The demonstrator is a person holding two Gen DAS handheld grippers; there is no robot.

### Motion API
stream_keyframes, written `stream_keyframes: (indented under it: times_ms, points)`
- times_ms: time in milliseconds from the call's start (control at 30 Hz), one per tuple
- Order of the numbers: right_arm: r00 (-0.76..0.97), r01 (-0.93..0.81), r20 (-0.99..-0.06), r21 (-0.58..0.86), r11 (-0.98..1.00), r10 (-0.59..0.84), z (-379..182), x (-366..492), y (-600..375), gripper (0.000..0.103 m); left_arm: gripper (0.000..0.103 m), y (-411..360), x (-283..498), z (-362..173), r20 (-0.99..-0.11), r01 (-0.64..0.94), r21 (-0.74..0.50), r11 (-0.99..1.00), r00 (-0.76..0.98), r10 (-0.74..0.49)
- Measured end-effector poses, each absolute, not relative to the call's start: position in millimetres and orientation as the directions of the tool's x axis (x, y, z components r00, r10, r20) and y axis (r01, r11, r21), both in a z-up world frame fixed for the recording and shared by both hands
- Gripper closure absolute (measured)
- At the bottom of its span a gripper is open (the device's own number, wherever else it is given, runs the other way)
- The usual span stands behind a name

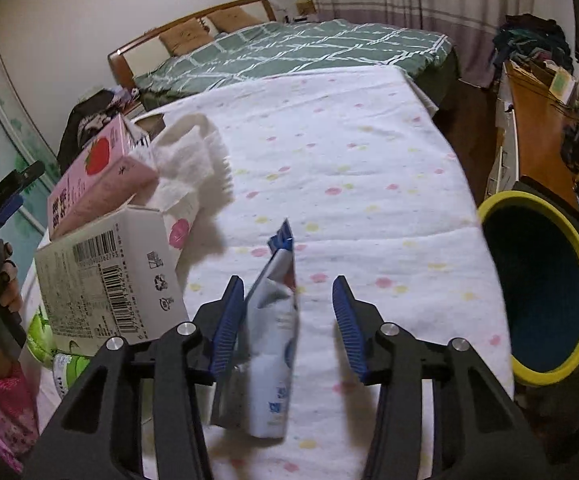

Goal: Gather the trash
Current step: 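Grasp the white-and-blue tube with the right gripper and lift it, then carry the tube with the right gripper into the bin and release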

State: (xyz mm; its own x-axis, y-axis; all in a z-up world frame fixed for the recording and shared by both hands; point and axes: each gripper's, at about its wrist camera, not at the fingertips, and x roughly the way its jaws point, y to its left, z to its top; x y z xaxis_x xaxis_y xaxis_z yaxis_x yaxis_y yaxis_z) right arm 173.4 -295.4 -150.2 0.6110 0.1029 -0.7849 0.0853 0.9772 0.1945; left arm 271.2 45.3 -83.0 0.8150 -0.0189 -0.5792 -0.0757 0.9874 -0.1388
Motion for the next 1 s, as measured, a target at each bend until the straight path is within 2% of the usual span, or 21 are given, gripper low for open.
stream_keyframes:
  times_ms: [200,300,400,700,1000]
  points:
    - [0.569,0.056,-0.811,0.199,0.979,0.132,-166.3,184.0,-282.2,0.061,0.005,37.6,279.1,-101.2,-0.601,-0.084,-0.146,0.986,0.799,-0.021]
    - [0.571,0.050,-0.814,0.163,0.985,0.106,-167.5,183.9,-276.7,0.079,0.005,38.5,278.9,-102.4,-0.600,-0.088,-0.148,0.985,0.800,-0.019]
    - [0.577,0.056,-0.810,0.168,0.984,0.106,-166.7,181.9,-281.2,0.082,0.005,38.9,282.4,-106.5,-0.615,-0.095,-0.154,0.983,0.788,-0.020]
    - [0.647,0.165,-0.762,0.190,0.968,0.040,-141.9,161.2,-330.8,0.082,0.005,41.0,278.5,-103.5,-0.608,-0.110,-0.161,0.981,0.794,-0.010]
    - [0.637,0.411,-0.750,0.135,0.901,-0.179,-133.2,149.0,-439.3,0.082,0.005,36.5,276.6,-101.4,-0.606,-0.103,-0.156,0.982,0.796,-0.013]
